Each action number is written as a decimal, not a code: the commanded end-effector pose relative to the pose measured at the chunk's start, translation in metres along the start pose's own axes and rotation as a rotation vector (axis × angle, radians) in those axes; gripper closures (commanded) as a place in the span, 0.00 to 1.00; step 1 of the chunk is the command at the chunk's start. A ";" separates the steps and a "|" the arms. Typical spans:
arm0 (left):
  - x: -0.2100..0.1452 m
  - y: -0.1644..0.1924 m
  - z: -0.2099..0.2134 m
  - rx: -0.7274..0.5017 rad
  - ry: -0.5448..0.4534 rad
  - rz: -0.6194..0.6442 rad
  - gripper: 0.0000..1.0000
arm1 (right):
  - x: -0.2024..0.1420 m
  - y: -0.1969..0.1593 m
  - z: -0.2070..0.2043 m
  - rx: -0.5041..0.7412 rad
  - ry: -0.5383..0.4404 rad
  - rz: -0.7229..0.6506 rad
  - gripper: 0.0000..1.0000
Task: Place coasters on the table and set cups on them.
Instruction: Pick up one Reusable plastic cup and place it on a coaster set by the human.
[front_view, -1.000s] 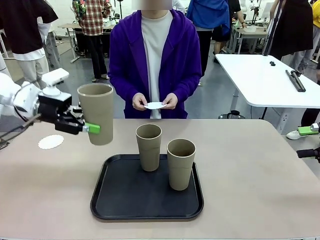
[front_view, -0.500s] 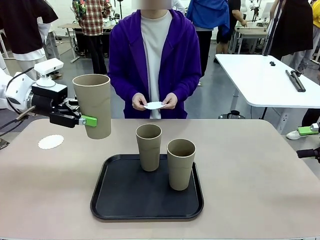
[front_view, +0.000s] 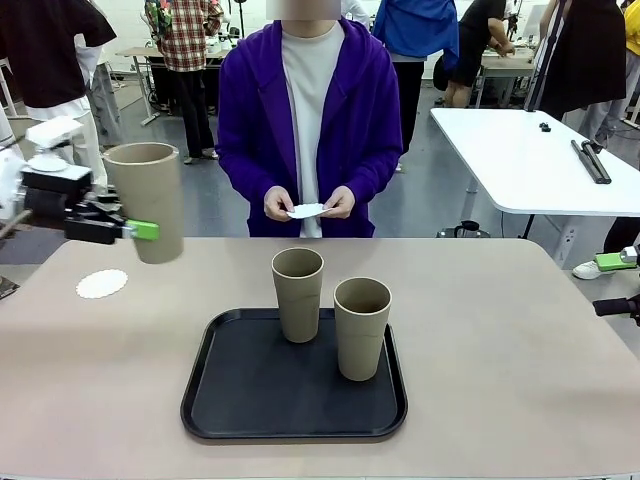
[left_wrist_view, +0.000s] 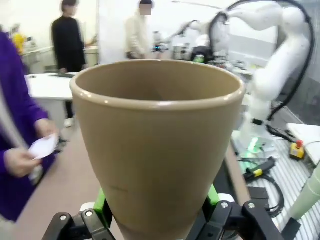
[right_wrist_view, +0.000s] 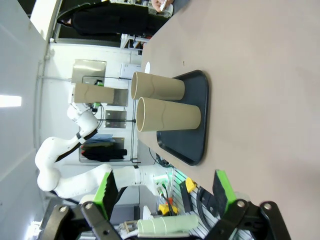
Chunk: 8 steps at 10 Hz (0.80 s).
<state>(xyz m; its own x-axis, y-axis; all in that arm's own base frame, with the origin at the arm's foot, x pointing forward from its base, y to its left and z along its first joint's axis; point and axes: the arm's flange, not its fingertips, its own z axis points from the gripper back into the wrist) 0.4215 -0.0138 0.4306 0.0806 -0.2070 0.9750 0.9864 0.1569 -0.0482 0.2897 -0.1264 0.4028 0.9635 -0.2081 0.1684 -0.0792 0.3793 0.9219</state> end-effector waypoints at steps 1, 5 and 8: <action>-0.004 0.027 0.055 0.161 -0.020 0.010 0.16 | 0.001 0.001 0.000 0.008 -0.004 0.006 0.00; -0.014 0.076 0.165 0.395 -0.080 0.138 0.16 | 0.001 0.001 0.000 0.008 -0.004 0.006 0.00; -0.022 0.087 0.165 0.365 -0.075 0.176 0.16 | 0.001 0.001 0.000 0.008 -0.004 0.006 0.00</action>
<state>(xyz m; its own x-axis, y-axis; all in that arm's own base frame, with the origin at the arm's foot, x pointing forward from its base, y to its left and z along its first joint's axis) 0.4763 0.1731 0.4366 0.2047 -0.1052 0.9732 0.8390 0.5310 -0.1191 0.2899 -0.1262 0.4028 0.9637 -0.2075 0.1680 -0.0789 0.3798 0.9217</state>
